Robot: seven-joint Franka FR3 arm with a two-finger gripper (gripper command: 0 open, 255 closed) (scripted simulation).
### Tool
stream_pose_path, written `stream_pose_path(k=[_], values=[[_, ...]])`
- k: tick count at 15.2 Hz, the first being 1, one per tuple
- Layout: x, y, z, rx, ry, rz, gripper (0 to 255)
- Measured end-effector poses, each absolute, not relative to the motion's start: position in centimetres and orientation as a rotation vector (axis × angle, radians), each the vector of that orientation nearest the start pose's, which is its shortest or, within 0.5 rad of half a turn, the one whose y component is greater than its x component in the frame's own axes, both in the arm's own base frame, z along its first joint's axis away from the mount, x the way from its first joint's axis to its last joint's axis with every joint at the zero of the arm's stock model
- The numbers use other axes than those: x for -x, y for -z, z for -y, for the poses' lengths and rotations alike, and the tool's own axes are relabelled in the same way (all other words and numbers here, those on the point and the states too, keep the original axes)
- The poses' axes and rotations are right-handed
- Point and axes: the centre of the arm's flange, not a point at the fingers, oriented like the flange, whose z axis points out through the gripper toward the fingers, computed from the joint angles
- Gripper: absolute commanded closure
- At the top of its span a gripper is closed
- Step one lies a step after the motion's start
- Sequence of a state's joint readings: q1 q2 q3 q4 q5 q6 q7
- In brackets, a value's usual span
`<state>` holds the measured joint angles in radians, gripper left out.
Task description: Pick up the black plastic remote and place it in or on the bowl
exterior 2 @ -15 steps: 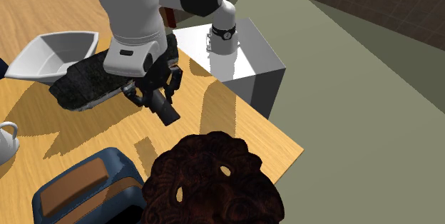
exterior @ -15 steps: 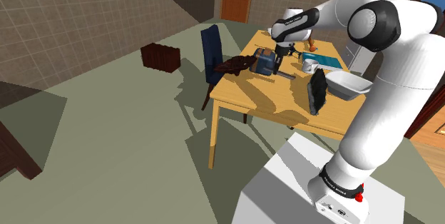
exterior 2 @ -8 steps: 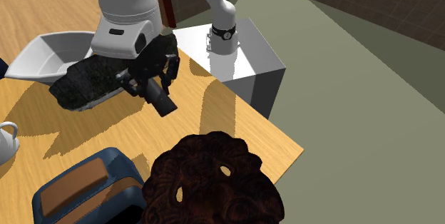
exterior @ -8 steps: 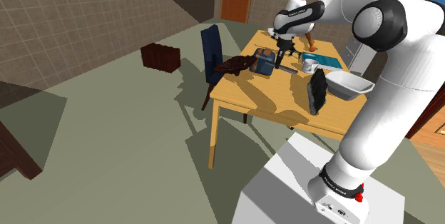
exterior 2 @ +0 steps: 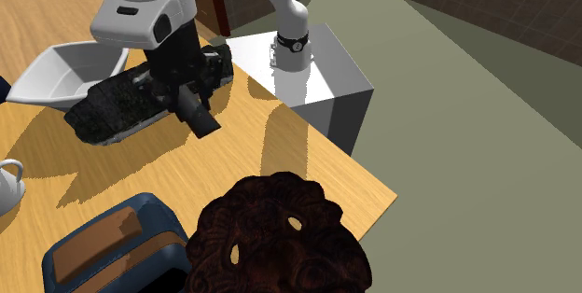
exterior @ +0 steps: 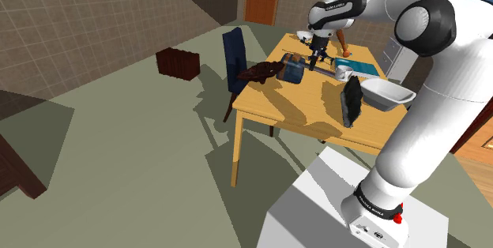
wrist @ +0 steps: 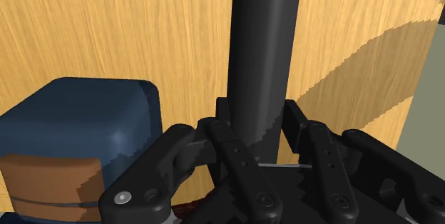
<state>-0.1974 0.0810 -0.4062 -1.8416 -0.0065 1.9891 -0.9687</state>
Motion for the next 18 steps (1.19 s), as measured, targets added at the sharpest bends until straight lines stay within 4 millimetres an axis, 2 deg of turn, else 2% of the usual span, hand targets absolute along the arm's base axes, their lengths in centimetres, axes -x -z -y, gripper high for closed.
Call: stream_pose_path(k=[4, 18], values=[[-45.7, -48.7, 36.3, 3.166, 0.039, 0.591, 255], [-32.1, -48.6, 49.2, 3.165, 0.039, 0.590, 255]])
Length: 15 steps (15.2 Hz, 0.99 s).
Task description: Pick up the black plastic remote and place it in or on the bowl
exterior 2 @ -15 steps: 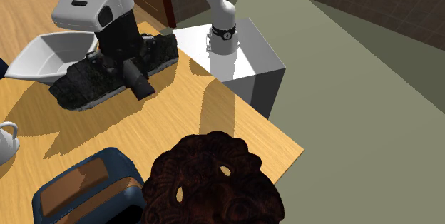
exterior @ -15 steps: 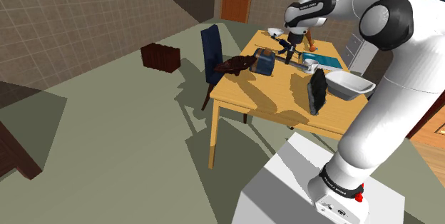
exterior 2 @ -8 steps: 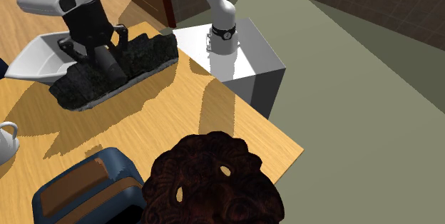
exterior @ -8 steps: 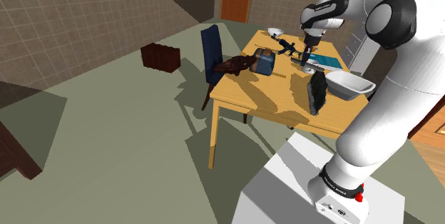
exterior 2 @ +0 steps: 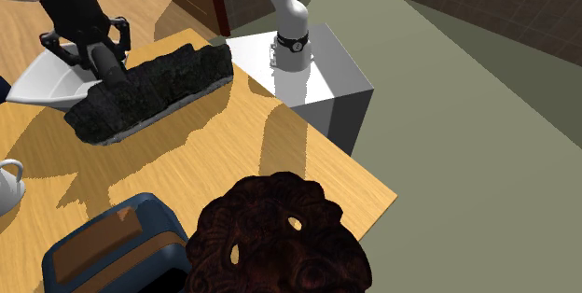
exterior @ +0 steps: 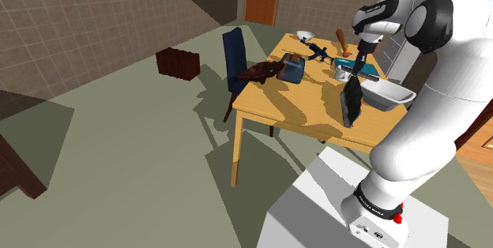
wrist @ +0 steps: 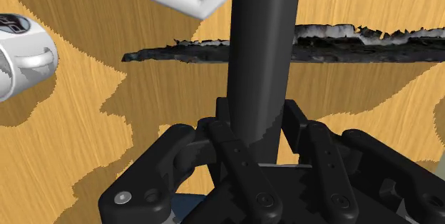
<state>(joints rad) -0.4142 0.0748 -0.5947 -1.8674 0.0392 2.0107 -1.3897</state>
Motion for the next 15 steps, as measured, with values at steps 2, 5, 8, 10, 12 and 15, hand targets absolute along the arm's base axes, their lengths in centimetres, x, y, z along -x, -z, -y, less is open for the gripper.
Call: stream_pose_path(k=[2, 5, 8, 10, 12, 15], values=[[-30.1, -48.4, 50.9, 3.165, 0.039, 0.589, 255], [-27.2, -48.6, 53.8, 3.165, 0.040, 0.589, 255], [-24.7, -48.4, 56.4, 3.165, 0.039, 0.589, 255], [-22.4, -48.3, 58.5, 3.165, 0.038, 0.589, 255], [-20.7, -48.0, 60.3, 3.165, 0.039, 0.589, 255], [-18.1, -47.7, 62.3, 3.165, 0.039, 0.590, 255]])
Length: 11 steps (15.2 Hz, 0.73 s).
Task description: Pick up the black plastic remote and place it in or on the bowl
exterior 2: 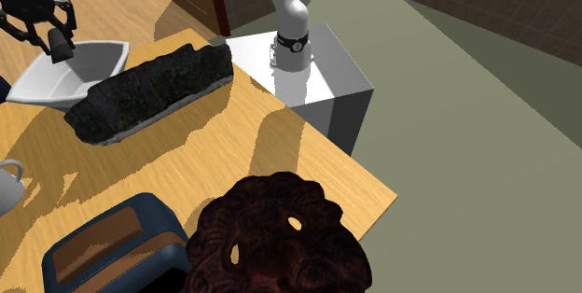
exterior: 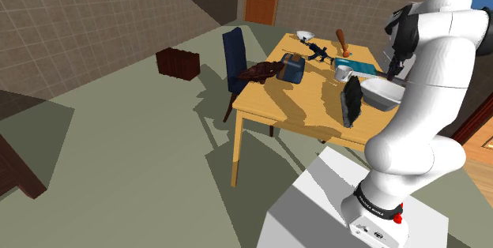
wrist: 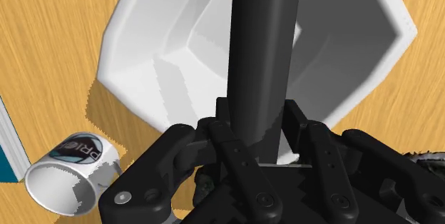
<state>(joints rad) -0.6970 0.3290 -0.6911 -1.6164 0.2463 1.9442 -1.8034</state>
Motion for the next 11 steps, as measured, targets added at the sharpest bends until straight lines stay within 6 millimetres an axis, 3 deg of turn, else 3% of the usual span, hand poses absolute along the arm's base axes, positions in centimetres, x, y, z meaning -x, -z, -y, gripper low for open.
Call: stream_pose_path(k=[11], values=[[-17.7, -42.2, 62.9, 3.164, 0.039, 0.592, 255]])
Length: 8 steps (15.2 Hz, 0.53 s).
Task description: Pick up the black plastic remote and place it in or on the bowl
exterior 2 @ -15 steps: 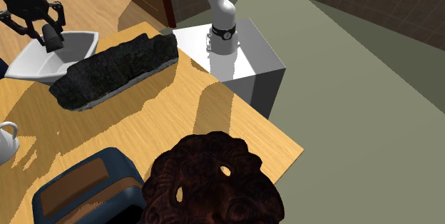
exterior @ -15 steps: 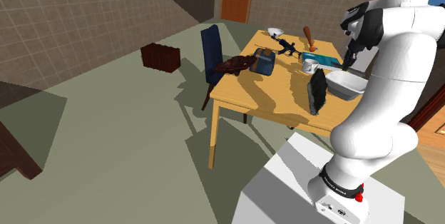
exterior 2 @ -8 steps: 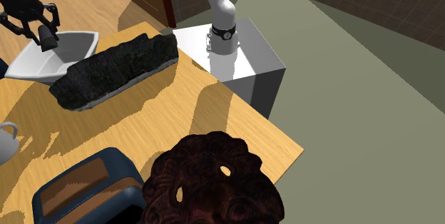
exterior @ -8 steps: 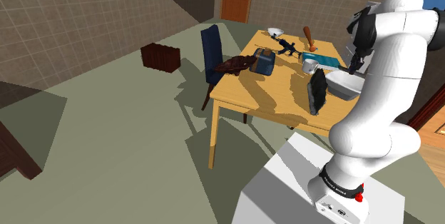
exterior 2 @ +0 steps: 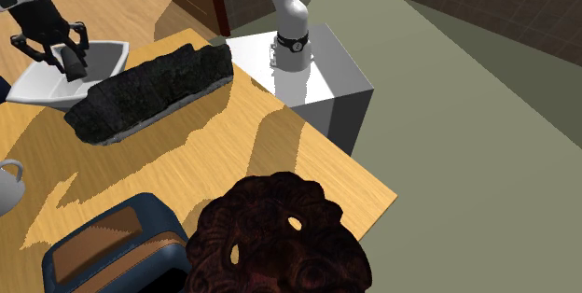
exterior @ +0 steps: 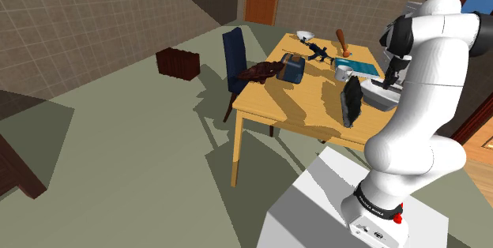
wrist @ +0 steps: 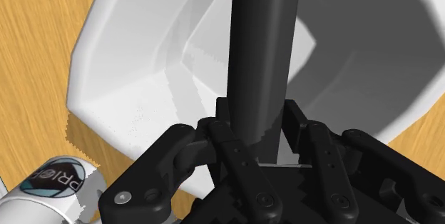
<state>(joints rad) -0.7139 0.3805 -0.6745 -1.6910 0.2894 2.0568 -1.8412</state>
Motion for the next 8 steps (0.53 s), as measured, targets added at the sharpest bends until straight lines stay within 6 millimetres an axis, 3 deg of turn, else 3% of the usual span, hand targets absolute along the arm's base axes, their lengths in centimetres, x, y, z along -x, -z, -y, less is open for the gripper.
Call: stream_pose_path(k=[6, 7, 8], values=[[-17.77, -41.99, 62.92, 3.164, 0.040, 0.592, 255], [-17.77, -41.99, 62.93, 3.164, 0.040, 0.592, 0], [-17.77, -41.99, 62.93, 3.165, 0.040, 0.592, 0]])
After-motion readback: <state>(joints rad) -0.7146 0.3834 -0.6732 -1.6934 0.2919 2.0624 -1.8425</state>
